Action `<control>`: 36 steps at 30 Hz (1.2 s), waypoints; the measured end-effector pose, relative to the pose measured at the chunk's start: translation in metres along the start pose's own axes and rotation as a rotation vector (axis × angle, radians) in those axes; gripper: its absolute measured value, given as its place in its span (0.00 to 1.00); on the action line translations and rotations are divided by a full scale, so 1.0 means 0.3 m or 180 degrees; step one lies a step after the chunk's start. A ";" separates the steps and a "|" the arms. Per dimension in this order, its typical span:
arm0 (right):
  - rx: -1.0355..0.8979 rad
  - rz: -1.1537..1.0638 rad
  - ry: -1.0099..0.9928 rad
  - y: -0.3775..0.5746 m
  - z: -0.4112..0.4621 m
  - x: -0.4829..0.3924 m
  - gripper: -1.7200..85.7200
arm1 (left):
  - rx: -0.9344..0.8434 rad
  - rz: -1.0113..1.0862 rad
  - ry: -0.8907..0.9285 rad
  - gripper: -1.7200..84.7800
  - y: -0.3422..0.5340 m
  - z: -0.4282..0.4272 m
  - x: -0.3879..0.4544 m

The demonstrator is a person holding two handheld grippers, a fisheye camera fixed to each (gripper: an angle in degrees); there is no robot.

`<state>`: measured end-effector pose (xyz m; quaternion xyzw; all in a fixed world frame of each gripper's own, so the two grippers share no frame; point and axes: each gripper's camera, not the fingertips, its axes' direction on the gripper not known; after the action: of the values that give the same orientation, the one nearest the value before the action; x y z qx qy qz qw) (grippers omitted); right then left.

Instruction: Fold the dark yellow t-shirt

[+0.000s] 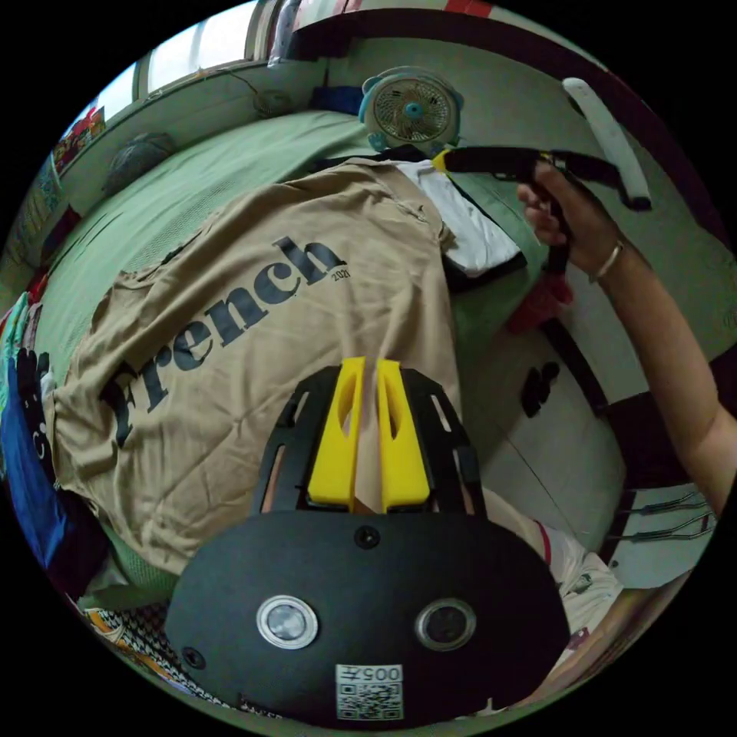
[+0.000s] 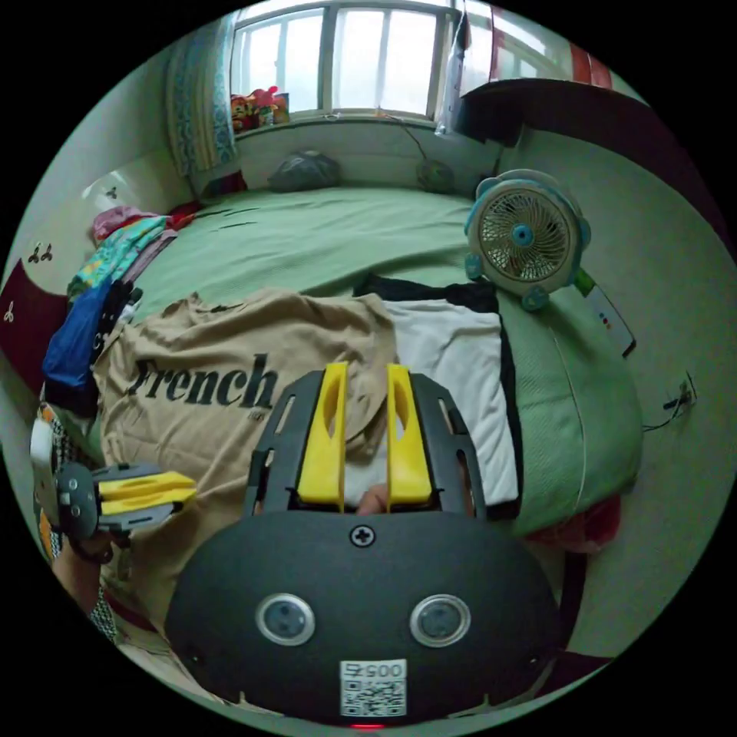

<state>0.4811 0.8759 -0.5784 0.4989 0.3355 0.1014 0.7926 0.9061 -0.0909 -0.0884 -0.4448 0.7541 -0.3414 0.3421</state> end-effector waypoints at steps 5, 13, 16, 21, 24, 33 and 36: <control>-0.0326 0.0056 -0.0078 -0.233 0.171 0.062 0.13 | -0.0039 -0.0200 -0.0069 0.08 -0.046 0.072 -0.122; -0.0800 0.0342 0.0015 -0.428 0.412 0.112 0.05 | -0.0044 -0.0163 -0.0077 0.07 -0.075 0.163 -0.198; -0.0670 0.0329 0.0029 -0.466 0.401 0.090 0.01 | 0.0023 -0.0166 -0.0031 0.06 -0.078 0.186 -0.225; -0.0502 -0.0039 0.0197 -0.535 0.330 -0.014 0.00 | 0.0154 -0.0285 0.0146 0.06 -0.075 0.219 -0.282; -0.0451 -0.0274 0.0094 -0.574 0.283 -0.133 0.00 | 0.0187 -0.0279 0.0123 0.06 -0.075 0.233 -0.298; -0.0657 -0.0721 -0.0126 -0.616 0.288 -0.386 0.06 | 0.0276 -0.0318 0.0167 0.04 -0.051 0.264 -0.361; -0.0827 -0.0646 -0.0176 -0.588 0.321 -0.345 0.08 | 0.0288 -0.0333 0.0214 0.03 -0.038 0.269 -0.392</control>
<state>0.4332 0.6700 -0.6588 0.3584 0.3463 0.0496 0.8656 1.0207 -0.0057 -0.0971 -0.4559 0.7246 -0.4074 0.3180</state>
